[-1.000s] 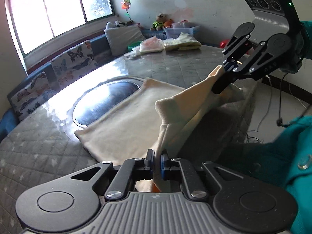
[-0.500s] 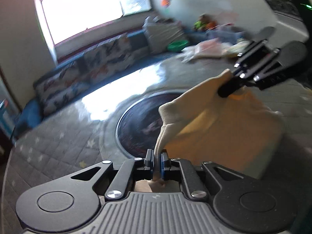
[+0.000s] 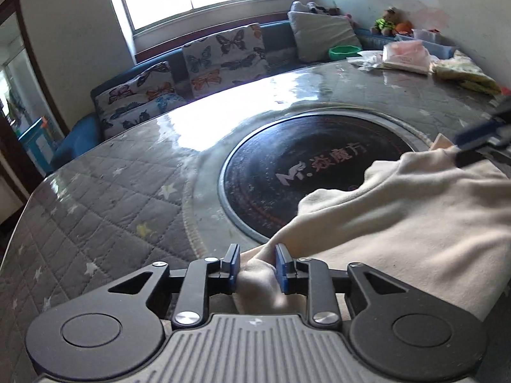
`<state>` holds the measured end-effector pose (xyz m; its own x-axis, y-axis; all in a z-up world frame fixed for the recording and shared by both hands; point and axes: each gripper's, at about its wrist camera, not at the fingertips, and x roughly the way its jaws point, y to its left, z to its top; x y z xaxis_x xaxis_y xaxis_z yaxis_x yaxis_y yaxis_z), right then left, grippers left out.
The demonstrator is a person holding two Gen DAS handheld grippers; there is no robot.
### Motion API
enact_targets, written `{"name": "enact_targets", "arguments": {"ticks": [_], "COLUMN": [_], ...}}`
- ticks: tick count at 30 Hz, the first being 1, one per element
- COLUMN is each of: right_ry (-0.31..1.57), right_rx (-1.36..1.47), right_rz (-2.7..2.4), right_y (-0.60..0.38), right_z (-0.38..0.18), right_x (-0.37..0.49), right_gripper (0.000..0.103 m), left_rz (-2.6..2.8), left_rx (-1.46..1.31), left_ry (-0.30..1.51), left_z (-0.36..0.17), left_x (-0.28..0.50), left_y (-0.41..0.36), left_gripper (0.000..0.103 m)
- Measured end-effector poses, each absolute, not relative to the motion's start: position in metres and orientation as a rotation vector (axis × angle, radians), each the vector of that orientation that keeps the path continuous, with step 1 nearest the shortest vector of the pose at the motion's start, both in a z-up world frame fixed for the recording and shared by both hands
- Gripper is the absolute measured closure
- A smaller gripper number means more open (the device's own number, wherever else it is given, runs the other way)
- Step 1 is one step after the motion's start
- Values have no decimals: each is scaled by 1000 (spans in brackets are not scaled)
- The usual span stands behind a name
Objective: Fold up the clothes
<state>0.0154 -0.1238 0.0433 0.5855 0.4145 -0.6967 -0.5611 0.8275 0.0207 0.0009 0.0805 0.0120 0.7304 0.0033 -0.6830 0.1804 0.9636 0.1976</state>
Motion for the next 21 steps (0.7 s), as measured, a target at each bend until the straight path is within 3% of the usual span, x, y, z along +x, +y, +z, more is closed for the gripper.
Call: {"name": "enact_targets", "arguments": {"ticks": [7,10,12,21], "right_ry": [817,795,770,746], "right_rx": [-81,-128,-168,-216], "right_rz": [470,460,446,460], "right_y": [-163,-156,-152,-121], "right_z": [30,27,27,31], "right_x": [22,21,20,28], "right_gripper": [74,89,93,93], "left_rz": [-38,-47,-54,-179], "left_rx": [214,200,191,148], "left_ry": [729,718,711,732], "left_z": [30,37,42,41], "left_x": [-1,-9,-14,-27], "left_y": [87,88,88,67], "left_gripper": [62,61,61,63]}}
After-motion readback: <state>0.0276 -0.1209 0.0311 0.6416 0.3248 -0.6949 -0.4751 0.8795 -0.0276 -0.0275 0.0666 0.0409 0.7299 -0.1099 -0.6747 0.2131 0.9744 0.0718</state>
